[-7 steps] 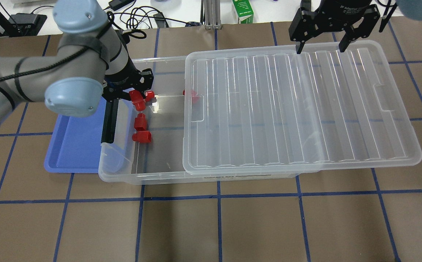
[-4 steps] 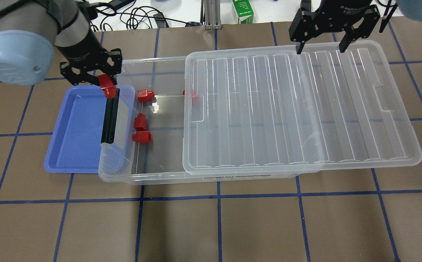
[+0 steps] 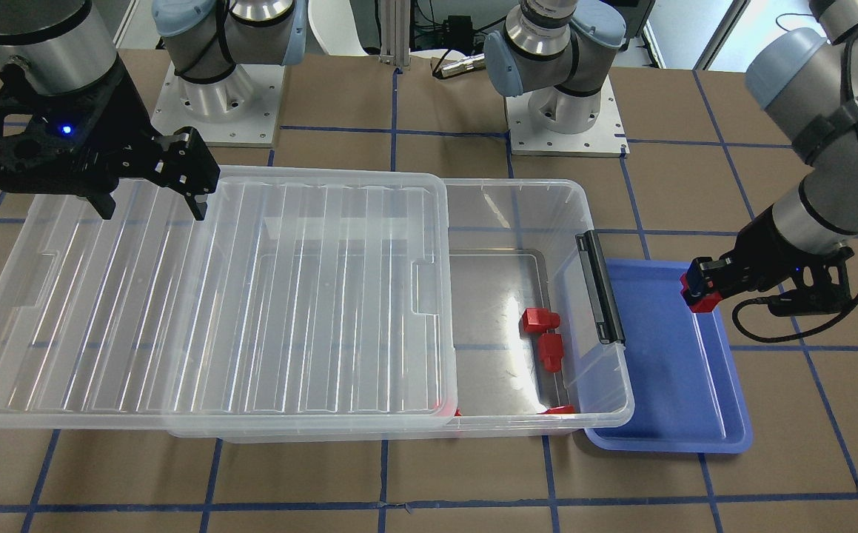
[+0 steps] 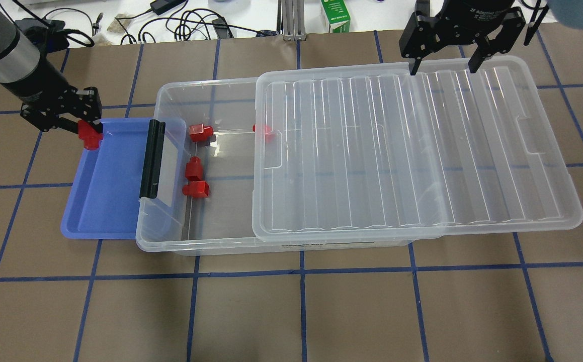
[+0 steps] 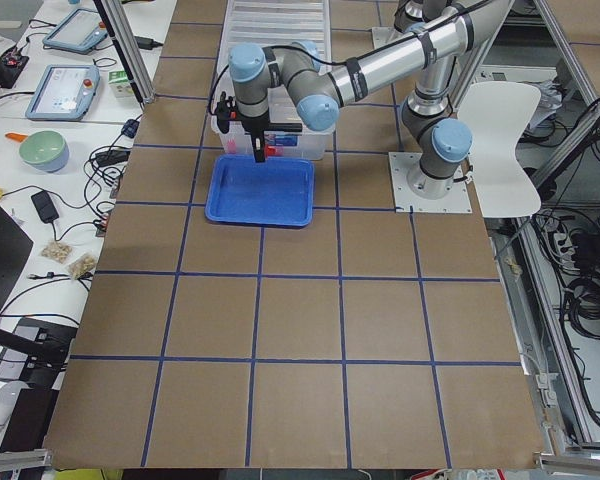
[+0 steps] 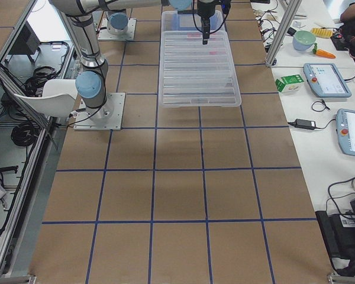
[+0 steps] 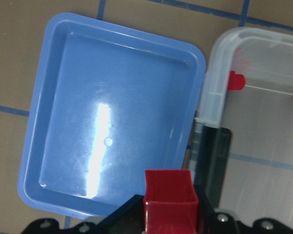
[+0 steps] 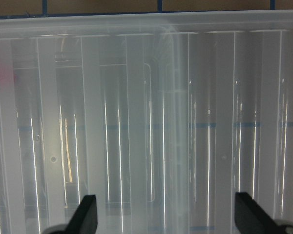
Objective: Place red block in blue tray from box
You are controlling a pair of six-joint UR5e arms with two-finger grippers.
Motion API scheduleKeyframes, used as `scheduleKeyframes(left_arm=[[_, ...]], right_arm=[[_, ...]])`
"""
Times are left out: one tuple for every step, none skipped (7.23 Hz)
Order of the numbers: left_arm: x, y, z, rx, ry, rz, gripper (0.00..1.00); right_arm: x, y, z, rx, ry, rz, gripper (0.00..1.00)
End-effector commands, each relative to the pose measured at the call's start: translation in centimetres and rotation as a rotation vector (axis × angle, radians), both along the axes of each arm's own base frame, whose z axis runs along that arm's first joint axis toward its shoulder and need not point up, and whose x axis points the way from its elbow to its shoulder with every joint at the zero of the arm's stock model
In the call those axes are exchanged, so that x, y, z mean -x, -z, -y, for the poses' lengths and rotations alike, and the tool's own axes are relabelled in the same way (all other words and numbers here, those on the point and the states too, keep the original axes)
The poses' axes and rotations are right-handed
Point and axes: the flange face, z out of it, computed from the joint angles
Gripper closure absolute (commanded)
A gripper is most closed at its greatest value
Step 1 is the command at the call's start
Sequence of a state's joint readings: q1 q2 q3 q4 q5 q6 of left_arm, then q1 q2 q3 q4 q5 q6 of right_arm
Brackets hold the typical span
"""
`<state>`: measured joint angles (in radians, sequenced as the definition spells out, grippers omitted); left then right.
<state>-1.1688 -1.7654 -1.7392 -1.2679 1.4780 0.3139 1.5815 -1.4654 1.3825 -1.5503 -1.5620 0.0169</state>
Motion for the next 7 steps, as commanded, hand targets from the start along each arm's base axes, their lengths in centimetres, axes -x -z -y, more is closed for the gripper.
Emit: scheduleKeyframes(left_arm=[[-1.7,7.6,-1.3,0.024,0.017,-0.047,0.68],[-1.6,10.1,-1.7,-0.003,0.016,-0.058,0.68],[-1.7,11.4,-1.5,-0.006,0.016,-0.062,0.48],[-1.7,10.8,-1.1,0.004,0.015,-0.054,0.00],[-1.7,9.6,-0.3,0.027,0.020,-0.042,0.00],[-1.4,5.8,0.6,0.061,0.032,-0.019,0.00],[-1.3,1.4,0.6,0.024,0.032,-0.037,0.00]], right_arm=[[0.0,-0.1,0.0,0.002,0.000,-0.001,0.00],[0.0,-0.1,-0.1,0.000,-0.001,-0.001,0.00],[-0.1,-0.3,-0.2,0.005,-0.001,-0.001,0.00],[0.0,-0.3,-0.2,0.005,0.000,-0.003,0.00],[0.0,-0.2,-0.2,0.002,-0.001,-0.003,0.00],[0.0,-0.3,-0.3,0.004,0.000,-0.003,0.00],[0.0,-0.3,-0.3,0.004,0.000,-0.003,0.00]])
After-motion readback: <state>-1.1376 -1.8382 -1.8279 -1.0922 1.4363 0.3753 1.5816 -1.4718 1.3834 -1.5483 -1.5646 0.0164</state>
